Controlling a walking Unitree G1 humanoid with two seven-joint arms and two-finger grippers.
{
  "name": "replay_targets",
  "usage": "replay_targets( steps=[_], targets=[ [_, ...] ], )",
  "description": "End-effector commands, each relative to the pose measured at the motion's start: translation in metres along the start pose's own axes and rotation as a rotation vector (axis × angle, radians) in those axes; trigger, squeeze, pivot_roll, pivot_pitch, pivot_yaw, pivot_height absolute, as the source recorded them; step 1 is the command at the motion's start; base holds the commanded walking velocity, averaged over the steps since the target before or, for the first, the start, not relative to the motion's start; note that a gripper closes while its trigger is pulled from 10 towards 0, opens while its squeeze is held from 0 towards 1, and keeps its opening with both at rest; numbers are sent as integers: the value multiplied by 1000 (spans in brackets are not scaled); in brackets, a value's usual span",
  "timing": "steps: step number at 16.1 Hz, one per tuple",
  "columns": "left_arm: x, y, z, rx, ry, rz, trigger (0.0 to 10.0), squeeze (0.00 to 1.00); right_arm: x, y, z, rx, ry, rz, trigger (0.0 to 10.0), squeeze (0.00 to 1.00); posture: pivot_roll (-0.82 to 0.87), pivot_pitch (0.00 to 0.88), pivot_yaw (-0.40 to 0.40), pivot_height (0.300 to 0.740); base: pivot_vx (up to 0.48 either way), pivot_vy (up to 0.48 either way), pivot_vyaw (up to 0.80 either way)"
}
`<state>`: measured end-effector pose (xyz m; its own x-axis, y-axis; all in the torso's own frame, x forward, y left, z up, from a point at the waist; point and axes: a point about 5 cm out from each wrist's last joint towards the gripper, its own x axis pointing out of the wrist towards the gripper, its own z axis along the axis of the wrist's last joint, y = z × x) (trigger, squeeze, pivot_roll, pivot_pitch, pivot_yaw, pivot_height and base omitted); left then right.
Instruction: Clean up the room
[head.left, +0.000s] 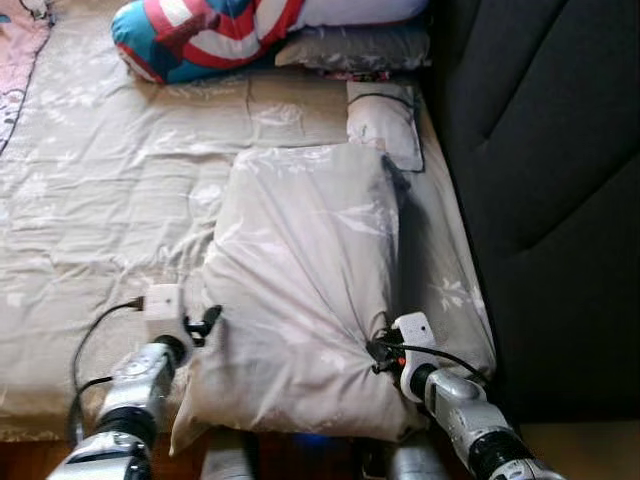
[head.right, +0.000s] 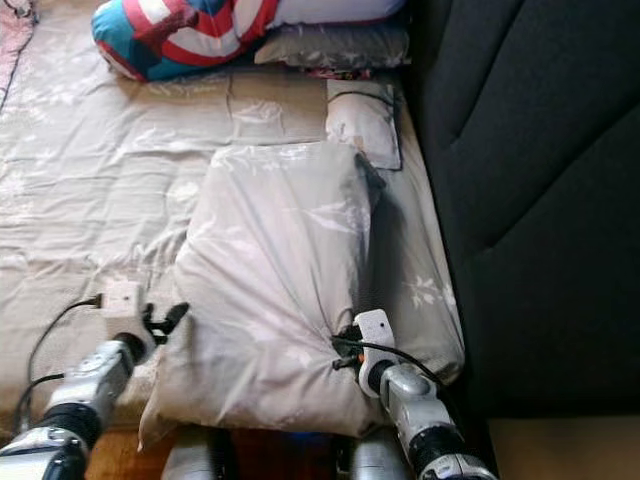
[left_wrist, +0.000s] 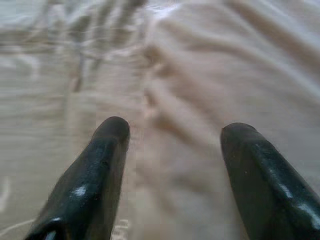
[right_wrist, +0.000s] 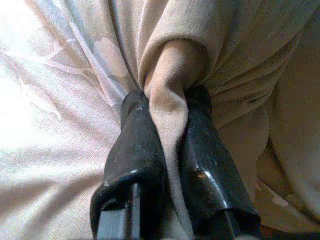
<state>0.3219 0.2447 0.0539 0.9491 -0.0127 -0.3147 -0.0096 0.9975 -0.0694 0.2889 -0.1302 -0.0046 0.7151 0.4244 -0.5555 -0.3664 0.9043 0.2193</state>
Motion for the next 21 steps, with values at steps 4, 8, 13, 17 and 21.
replay_targets(
  steps=[4, 8, 13, 17, 21],
  targets=[
    [-10, 6, -24, -169, 34, -31, 10000, 1000, -16, -2, -61, 61, 238, -7, 0, 0, -93, 338, -85, 655, 0, 0, 0],
    [-11, 5, -23, -181, 9, -41, 10000, 1000, -18, -5, -61, 52, 242, -3, 0, 0, -97, 348, -99, 655, 0, 0, 0],
    [-13, 10, -25, -158, 18, -40, 10000, 1000, -20, -5, -64, 55, 251, -2, 0, 0, -108, 361, -107, 655, 0, 0, 0],
    [-14, 3, -33, -126, 45, -91, 10000, 0, -22, -6, -66, 56, 257, -1, 0, 0, -121, 375, -112, 655, 0, 0, 0],
    [-16, 2, -41, -114, 87, -93, 10000, 0, -25, -6, -68, 55, 261, 2, 0, 0, -131, 389, -115, 655, 0, 0, 0]
  ],
)
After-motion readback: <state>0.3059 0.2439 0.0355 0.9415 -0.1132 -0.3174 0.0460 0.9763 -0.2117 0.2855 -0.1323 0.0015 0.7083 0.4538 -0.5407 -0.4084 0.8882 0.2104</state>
